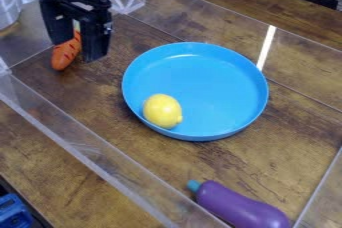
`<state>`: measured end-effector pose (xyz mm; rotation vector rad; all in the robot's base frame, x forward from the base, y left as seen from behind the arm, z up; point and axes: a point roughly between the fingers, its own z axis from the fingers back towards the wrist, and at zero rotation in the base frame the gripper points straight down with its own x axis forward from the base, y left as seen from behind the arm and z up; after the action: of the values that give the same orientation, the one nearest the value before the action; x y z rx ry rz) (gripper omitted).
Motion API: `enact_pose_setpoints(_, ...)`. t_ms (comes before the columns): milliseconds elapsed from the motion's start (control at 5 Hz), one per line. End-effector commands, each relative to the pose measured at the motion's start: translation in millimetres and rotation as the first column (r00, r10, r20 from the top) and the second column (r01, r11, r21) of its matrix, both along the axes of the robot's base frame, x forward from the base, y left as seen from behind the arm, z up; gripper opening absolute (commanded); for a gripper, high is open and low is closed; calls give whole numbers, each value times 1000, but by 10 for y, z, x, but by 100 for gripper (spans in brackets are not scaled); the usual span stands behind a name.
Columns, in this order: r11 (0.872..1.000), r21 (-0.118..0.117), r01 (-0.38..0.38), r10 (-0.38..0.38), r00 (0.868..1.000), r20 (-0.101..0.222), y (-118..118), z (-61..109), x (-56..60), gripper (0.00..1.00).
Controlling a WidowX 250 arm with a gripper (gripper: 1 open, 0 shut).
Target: Put the carrot on the blue tray
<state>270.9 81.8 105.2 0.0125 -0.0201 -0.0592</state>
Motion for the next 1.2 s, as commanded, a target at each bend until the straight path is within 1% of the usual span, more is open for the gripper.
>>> enact_pose_setpoints(0,999,27,-27,25,997,70,73,151,26,100)
enact_pose_setpoints(200,998,32,46,-49,996,81,216,72,62,100)
enact_pose_setpoints(400,994,40,102,-105,990,92,393,-15,100,100)
enact_pose_setpoints(600,996,45,82,-87,990,112,418,20,200,100)
enact_pose_setpoints(800,998,42,54,-59,990,127,401,42,273,100)
enact_pose_setpoints(1000,997,38,74,-78,987,137,490,-159,294,100)
